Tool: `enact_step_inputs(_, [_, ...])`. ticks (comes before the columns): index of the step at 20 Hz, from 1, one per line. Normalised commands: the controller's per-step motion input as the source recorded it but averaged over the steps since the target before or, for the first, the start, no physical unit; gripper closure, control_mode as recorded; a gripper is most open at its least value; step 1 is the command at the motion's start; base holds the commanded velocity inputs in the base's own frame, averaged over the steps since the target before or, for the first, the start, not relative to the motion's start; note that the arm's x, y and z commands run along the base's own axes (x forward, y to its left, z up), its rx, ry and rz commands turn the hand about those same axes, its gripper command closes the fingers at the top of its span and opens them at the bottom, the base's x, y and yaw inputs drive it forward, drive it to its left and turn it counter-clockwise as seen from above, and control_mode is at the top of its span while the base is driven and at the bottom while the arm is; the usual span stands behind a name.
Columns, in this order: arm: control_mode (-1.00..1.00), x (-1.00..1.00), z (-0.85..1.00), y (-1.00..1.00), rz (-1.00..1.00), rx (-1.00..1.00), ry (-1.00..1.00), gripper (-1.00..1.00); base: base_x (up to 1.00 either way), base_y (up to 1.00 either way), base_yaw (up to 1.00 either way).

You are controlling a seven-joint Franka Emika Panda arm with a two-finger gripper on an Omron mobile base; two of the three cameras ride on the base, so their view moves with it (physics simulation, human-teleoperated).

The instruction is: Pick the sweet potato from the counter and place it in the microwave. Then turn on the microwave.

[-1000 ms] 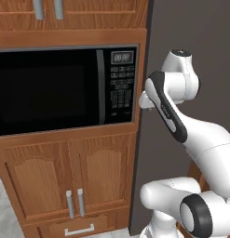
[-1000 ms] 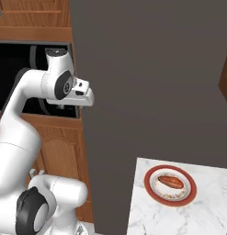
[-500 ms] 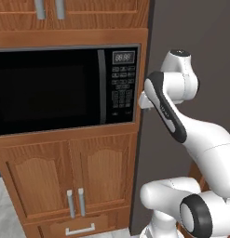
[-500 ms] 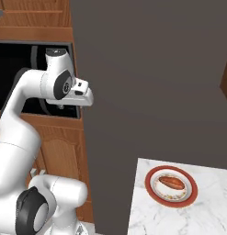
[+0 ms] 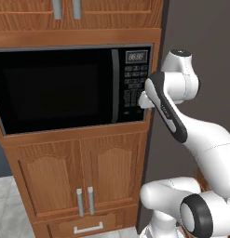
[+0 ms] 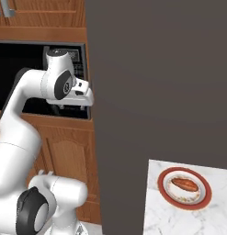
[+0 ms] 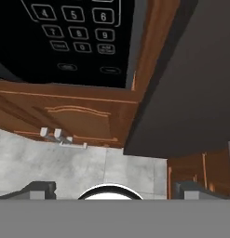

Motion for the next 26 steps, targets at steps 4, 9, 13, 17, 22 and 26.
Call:
enact_step_inputs(4, [1.0, 0.0, 0.0, 0.0, 0.0, 0.0, 0.0, -1.0, 0.0, 0.42, 0.0])
enact_step_inputs(9, [1.0, 0.0, 0.0, 0.0, 0.0, 0.0, 0.0, -1.0, 0.0, 0.05, 0.0])
enact_step_inputs(13, [-1.0, 0.0, 0.0, -0.02, 0.0, 0.0, -0.02, -1.0, 0.0, 0.0, 0.0])
enact_step_inputs(17, [-1.0, 0.0, 0.0, 0.04, 0.0, 0.0, -0.22, -1.0, 0.0, 0.0, 0.0])
enact_step_inputs(22, [-1.0, 0.0, 0.0, 0.46, 0.0, -0.05, -0.29, -1.0, 0.0, 0.0, 0.0])
enact_step_inputs(26, [-1.0, 0.04, 0.0, 0.48, 0.0, -0.03, -0.21, -1.0, 0.0, 0.0, 0.0])
